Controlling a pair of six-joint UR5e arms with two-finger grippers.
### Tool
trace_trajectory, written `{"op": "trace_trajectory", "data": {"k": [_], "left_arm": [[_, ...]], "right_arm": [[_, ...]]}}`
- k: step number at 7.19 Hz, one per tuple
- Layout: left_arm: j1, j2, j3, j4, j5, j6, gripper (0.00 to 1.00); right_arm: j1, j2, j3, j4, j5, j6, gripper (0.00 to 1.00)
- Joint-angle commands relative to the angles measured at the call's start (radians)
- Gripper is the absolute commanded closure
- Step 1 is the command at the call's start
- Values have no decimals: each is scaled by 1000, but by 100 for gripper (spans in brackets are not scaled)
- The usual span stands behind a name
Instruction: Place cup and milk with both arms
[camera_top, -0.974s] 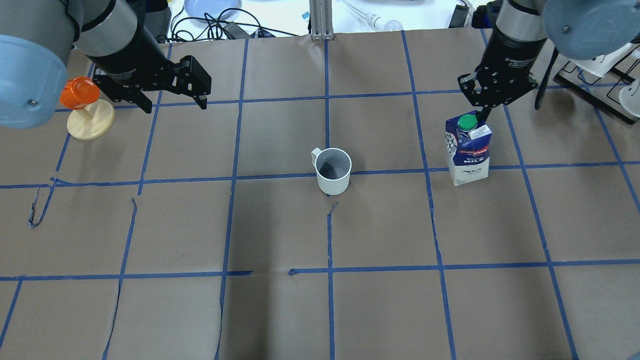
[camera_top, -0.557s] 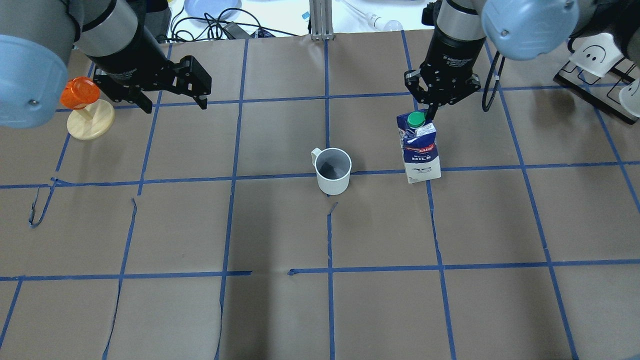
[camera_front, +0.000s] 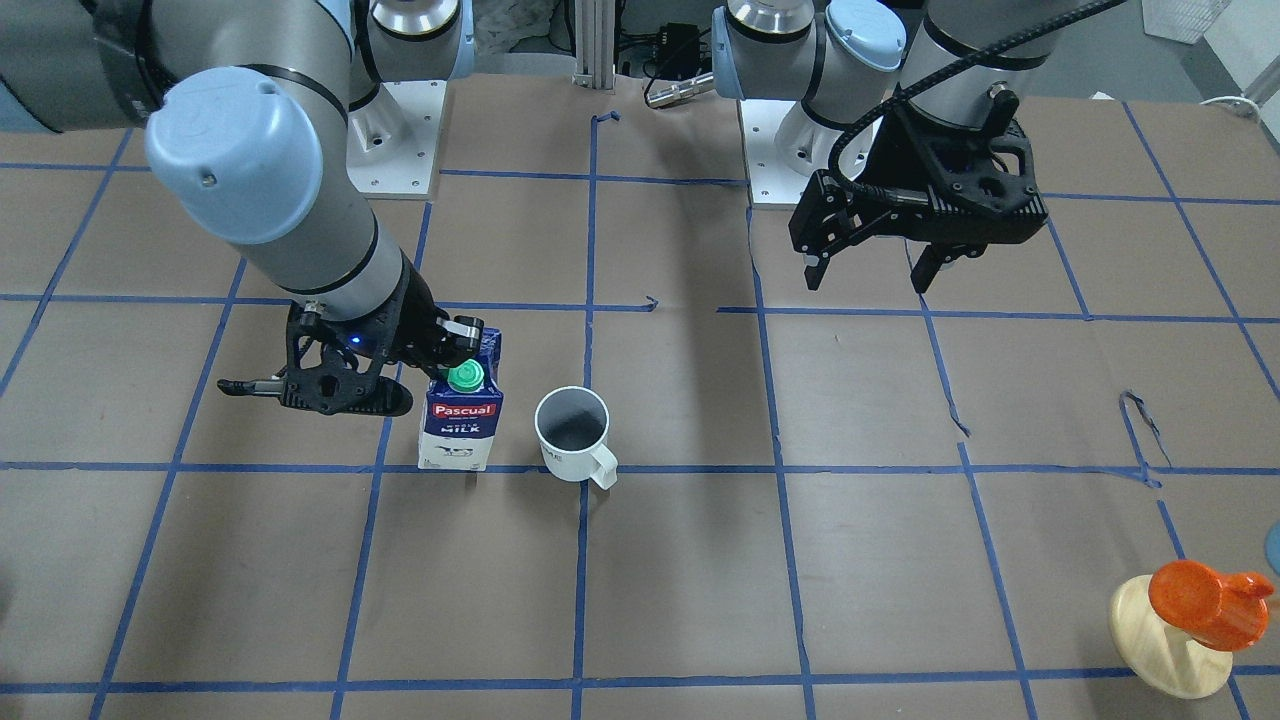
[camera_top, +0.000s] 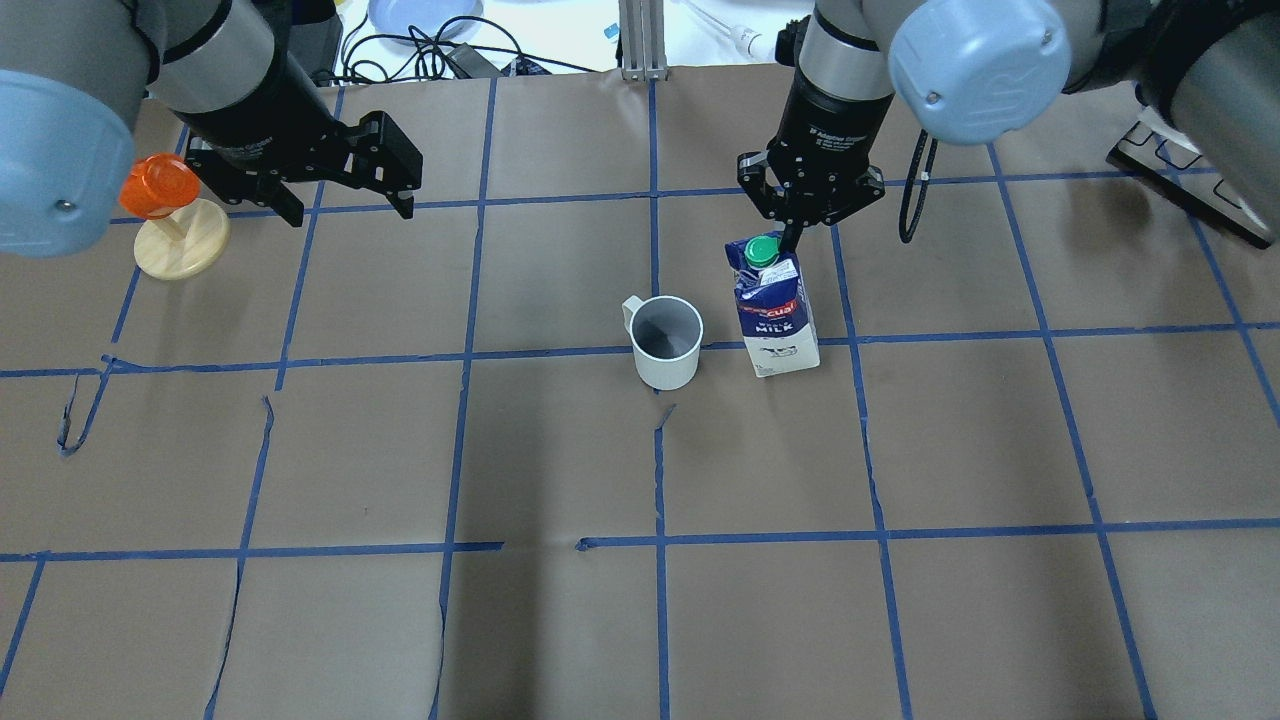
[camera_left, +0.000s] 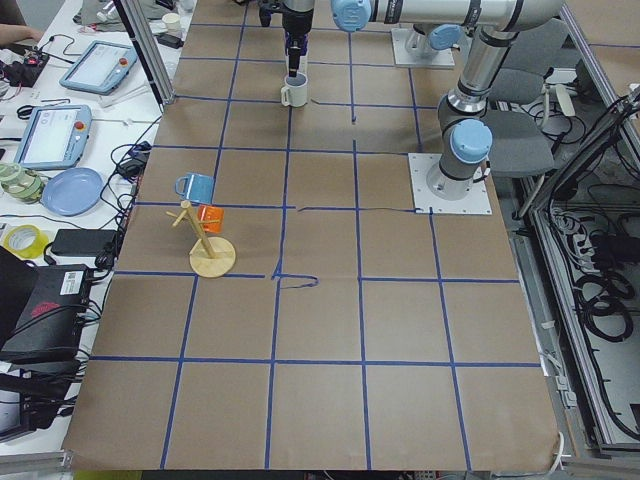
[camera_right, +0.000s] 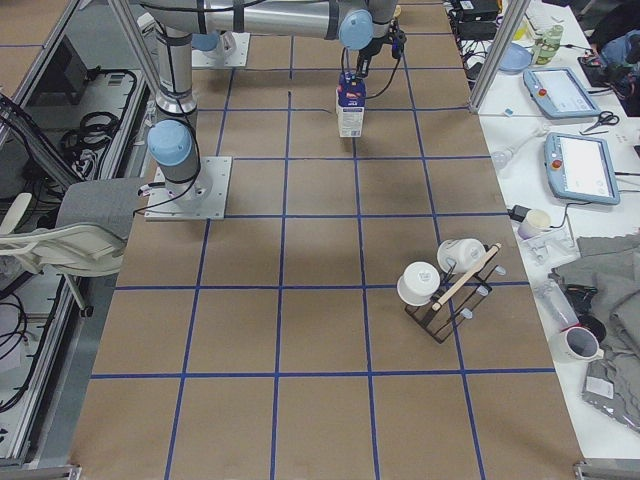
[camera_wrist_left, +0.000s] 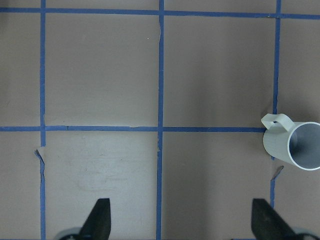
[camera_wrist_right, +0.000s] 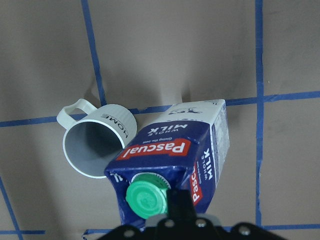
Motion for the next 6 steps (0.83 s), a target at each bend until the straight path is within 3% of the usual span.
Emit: {"op": "trace_trajectory", "data": {"k": [1,6], "left_arm": [[0,-1,-1,-1,1,0,0],[0,0,-2,1,-1,0,0]], "right_arm": [[17,6,2,-3,3,10,100],[23,15,12,-28,35,4,100]]}}
